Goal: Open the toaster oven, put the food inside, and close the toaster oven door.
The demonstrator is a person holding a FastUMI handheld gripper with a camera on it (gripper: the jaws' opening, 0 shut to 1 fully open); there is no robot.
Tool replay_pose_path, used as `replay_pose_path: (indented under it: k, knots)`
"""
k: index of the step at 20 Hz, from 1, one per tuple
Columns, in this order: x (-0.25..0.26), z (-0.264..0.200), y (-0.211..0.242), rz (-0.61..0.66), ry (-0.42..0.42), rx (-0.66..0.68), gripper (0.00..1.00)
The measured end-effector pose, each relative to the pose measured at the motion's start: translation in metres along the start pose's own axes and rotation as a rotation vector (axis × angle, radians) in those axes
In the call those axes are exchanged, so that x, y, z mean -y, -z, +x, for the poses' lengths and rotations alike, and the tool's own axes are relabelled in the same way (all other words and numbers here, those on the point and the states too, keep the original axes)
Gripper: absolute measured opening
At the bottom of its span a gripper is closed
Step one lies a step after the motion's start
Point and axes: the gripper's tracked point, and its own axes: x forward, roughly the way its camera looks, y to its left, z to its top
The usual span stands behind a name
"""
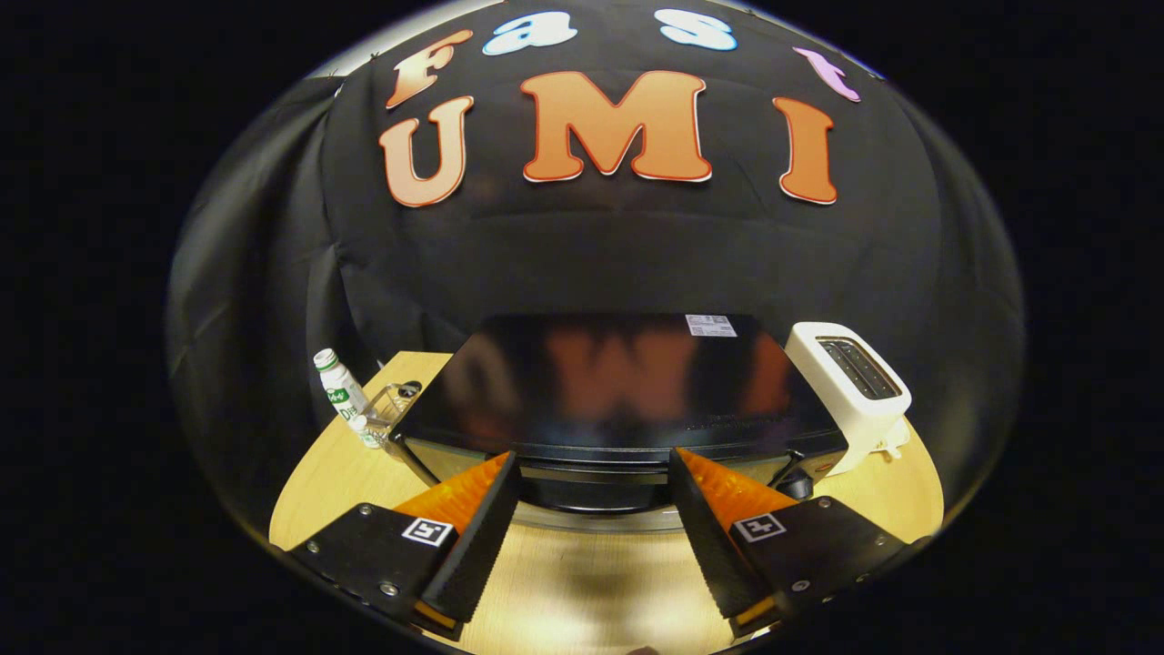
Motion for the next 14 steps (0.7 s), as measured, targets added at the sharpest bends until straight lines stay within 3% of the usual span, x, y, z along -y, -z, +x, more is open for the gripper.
replay_pose_path:
  k: [3, 7, 10, 14]
  knots:
    - [-0.006, -0.015, 0.012, -0.022, -0.015, -0.027, 0.87]
    - [-0.010, -0.039, 0.049, -0.081, -0.057, -0.148, 0.87]
    - [-0.014, -0.053, 0.057, -0.208, -0.087, -0.078, 0.85]
    - [-0.013, -0.066, 0.091, -0.290, -0.078, -0.133, 0.85]
